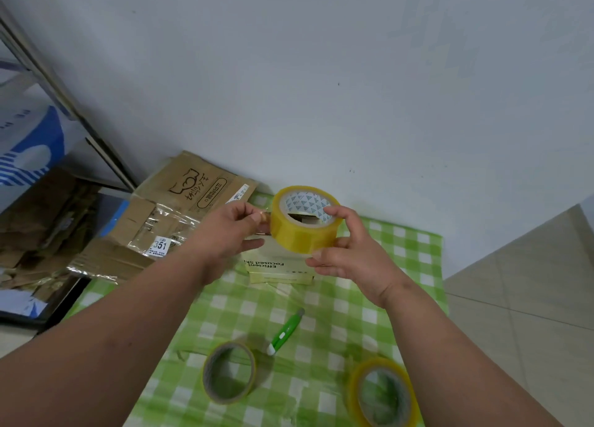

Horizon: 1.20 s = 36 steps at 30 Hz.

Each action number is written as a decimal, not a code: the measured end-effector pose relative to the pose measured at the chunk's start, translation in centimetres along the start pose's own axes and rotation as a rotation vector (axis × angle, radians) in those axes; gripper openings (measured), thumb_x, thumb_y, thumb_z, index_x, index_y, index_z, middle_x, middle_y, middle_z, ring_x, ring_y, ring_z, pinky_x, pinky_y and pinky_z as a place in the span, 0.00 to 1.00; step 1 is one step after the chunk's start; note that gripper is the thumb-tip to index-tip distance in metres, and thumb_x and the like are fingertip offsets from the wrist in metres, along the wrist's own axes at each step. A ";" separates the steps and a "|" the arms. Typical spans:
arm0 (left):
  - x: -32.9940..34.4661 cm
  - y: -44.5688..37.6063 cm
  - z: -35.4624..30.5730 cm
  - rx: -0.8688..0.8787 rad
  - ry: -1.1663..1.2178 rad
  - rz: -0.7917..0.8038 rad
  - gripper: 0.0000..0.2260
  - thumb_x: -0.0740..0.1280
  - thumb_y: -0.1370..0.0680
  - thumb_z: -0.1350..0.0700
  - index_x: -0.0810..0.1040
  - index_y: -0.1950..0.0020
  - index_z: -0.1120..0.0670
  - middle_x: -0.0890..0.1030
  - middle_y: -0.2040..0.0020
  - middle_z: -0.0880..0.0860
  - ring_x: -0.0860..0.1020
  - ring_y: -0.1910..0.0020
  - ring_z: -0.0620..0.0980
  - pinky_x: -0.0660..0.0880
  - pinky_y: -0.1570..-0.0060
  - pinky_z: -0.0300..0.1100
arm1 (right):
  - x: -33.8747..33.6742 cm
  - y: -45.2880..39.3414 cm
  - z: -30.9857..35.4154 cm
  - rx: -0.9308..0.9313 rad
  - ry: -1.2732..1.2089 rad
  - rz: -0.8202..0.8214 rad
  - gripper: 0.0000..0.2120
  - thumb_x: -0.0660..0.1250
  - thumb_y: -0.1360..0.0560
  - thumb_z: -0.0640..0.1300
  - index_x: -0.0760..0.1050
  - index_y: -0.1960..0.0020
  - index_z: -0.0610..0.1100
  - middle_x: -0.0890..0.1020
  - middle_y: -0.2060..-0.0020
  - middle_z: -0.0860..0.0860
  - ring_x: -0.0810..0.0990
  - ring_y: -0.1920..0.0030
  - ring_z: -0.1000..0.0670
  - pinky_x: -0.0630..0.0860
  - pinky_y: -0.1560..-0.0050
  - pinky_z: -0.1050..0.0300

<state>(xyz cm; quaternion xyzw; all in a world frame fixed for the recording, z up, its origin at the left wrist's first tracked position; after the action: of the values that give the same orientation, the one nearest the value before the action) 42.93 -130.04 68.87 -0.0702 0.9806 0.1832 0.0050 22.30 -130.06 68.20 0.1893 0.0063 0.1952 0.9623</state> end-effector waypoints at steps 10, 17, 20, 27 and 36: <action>-2.8 -1.5 -2.2 0.034 -0.114 0.042 0.08 0.60 0.17 0.59 0.74 0.54 0.56 0.86 0.59 0.49 0.85 0.58 0.46 0.82 0.60 0.42 | 0.8 -1.2 5.2 -0.311 0.771 -0.158 0.21 0.81 0.38 0.54 0.71 0.53 0.61 0.64 0.47 0.59 0.62 0.39 0.53 0.62 0.40 0.64; -3.7 -2.8 -2.3 -0.002 -0.010 -0.003 0.08 0.61 0.17 0.59 0.75 0.55 0.57 0.82 0.61 0.54 0.81 0.62 0.48 0.83 0.57 0.50 | 1.4 -1.8 7.5 -0.297 0.831 -0.102 0.19 0.78 0.35 0.56 0.69 0.62 0.50 0.76 0.61 0.53 0.72 0.55 0.57 0.65 0.55 0.63; -4.0 -3.1 -2.2 -0.014 -0.004 0.002 0.08 0.62 0.17 0.60 0.75 0.56 0.57 0.81 0.64 0.51 0.81 0.63 0.47 0.83 0.57 0.51 | -0.2 -2.2 7.7 -0.239 0.808 -0.169 0.18 0.77 0.34 0.58 0.70 0.62 0.49 0.73 0.69 0.55 0.69 0.67 0.59 0.64 0.62 0.62; -2.9 -3.7 -1.2 -0.090 0.049 0.006 0.06 0.60 0.16 0.59 0.73 0.52 0.58 0.79 0.58 0.55 0.80 0.63 0.49 0.83 0.61 0.50 | -1.9 -2.9 8.7 -0.204 0.778 -0.155 0.16 0.71 0.31 0.60 0.75 0.59 0.47 0.79 0.64 0.48 0.75 0.66 0.53 0.70 0.64 0.58; -2.2 -4.1 2.2 -0.179 -0.009 0.031 0.06 0.56 0.15 0.58 0.70 0.50 0.57 0.75 0.47 0.61 0.84 0.59 0.56 0.82 0.59 0.49 | -2.9 -4.6 6.3 -0.118 0.824 -0.128 0.04 0.69 0.26 0.51 0.77 0.56 0.51 0.81 0.60 0.50 0.80 0.58 0.48 0.76 0.58 0.51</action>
<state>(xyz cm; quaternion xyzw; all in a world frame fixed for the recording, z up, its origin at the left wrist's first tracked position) 45.66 -132.73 65.38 -0.0543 0.9612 0.2705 0.0003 21.87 -137.40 72.18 0.0392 0.3910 0.1943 0.8988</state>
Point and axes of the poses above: each hand's wrist, its own y-axis away from the middle knuckle, its own x-axis out of the palm, z = x × y, the point moved 7 cm from there along -y, towards the middle knuckle
